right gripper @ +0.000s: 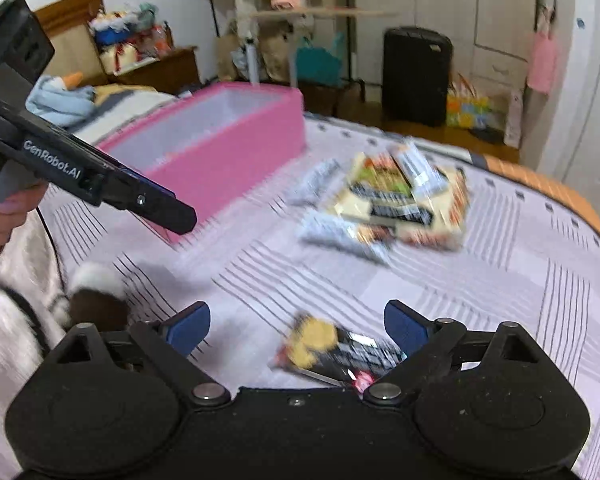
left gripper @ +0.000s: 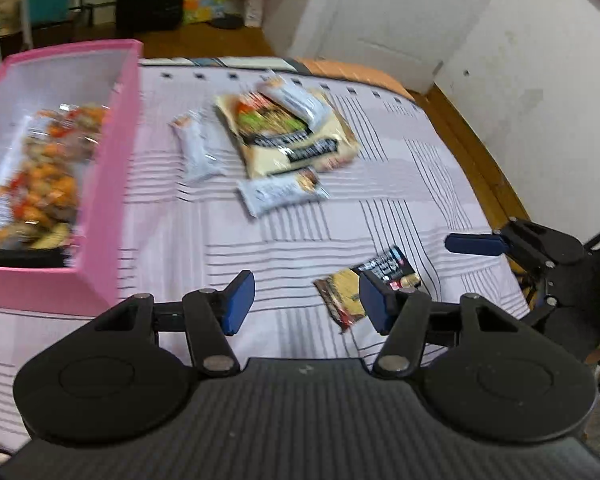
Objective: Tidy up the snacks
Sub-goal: 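Reach the left tool to the black-and-gold NB cracker pack and grasp it, then lift the NB cracker pack with the left tool into the box and release, then grasp a white wrapped bar with the right tool while the left tool grasps another bar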
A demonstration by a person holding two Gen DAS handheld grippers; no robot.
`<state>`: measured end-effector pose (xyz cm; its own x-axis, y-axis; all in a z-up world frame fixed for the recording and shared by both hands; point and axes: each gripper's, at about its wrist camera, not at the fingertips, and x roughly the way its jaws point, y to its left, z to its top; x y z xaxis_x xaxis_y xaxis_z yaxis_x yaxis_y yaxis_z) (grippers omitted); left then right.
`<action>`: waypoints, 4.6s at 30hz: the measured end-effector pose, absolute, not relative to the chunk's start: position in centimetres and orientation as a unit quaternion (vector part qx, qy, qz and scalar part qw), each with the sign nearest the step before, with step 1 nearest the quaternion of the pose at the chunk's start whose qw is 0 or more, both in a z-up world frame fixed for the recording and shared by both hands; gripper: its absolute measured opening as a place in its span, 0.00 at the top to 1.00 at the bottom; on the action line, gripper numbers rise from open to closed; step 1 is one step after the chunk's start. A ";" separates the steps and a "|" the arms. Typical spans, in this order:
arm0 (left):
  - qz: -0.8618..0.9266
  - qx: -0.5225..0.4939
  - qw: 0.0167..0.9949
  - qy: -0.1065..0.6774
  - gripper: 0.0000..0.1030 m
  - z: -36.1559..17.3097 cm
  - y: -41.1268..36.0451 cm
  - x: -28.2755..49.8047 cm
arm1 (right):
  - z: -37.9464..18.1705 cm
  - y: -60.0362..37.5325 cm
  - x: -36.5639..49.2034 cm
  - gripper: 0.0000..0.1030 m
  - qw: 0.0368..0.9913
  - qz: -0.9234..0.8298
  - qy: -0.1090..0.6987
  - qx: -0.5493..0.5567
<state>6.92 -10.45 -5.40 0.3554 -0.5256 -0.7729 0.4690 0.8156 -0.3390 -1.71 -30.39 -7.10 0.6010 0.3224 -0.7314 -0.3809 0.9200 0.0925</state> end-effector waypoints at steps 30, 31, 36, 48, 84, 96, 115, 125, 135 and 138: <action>-0.315 -0.078 0.777 0.540 0.61 -15.4 -15.4 9.0 | -17.3 -28.7 -1.7 0.00 0.909 0.074 0.411 -0.001; -0.316 -0.072 0.777 0.539 0.60 -15.2 -15.3 9.0 | -17.2 -28.6 -1.6 0.00 0.907 0.072 0.415 0.008; -0.318 -0.066 0.780 0.535 0.60 -13.7 -13.8 8.9 | -16.0 -27.5 -1.1 0.00 0.898 0.075 0.431 0.035; -0.313 -0.062 0.801 0.506 0.60 -8.3 -7.3 8.2 | -10.2 -23.6 -1.2 0.00 0.896 0.149 0.416 0.037; -0.095 -0.149 0.879 0.444 0.57 -6.5 12.4 20.0 | -6.2 -7.9 16.5 0.49 0.868 0.298 0.397 -0.005; -0.045 -0.114 0.903 0.413 0.38 -5.6 11.5 18.8 | -4.7 -9.3 15.6 0.25 0.880 0.299 0.367 -0.043; -0.188 -0.049 0.895 0.402 0.40 0.9 -1.2 13.0 | -0.1 -30.0 14.0 0.15 0.917 0.195 0.344 0.054; -0.240 -0.050 0.884 0.397 0.41 -4.0 -9.7 13.5 | -4.6 -32.5 15.7 0.23 0.920 0.177 0.348 0.025; -0.331 0.030 0.866 0.374 0.41 -10.7 -15.3 16.2 | -9.4 -33.0 20.7 0.33 0.916 0.191 0.351 -0.025; -0.356 0.042 0.857 0.370 0.41 -11.9 -16.9 17.0 | -11.0 -33.1 21.9 0.34 0.916 0.187 0.354 -0.041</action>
